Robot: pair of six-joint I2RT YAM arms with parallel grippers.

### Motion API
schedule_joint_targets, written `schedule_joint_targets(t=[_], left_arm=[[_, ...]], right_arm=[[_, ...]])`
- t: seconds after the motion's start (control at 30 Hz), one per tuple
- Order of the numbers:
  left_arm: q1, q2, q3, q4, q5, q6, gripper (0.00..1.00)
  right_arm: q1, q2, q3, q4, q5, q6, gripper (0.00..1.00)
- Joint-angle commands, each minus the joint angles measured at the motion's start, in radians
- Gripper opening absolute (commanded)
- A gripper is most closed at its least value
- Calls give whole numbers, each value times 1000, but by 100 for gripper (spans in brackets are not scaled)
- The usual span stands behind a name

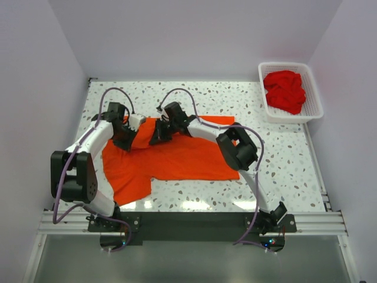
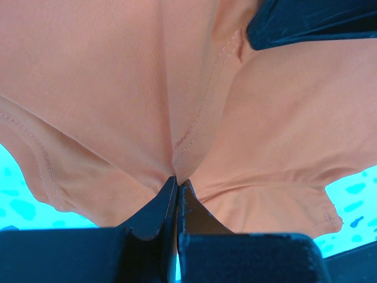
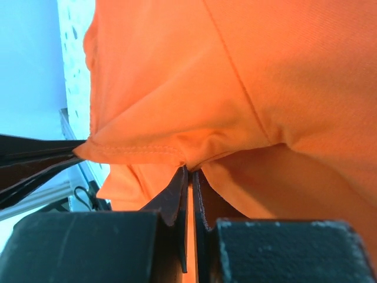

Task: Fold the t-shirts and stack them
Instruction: Fold the tshirt

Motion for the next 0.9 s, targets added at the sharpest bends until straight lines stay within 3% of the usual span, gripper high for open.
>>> schedule_joint_targets(t=[0.0, 0.87], left_arm=[[-10, -37, 30, -49, -7, -18, 0], [-34, -91, 67, -103, -14, -90, 0]], right_arm=[[3, -103, -15, 40, -19, -23, 0], [-23, -182, -111, 65, -45, -29, 0]])
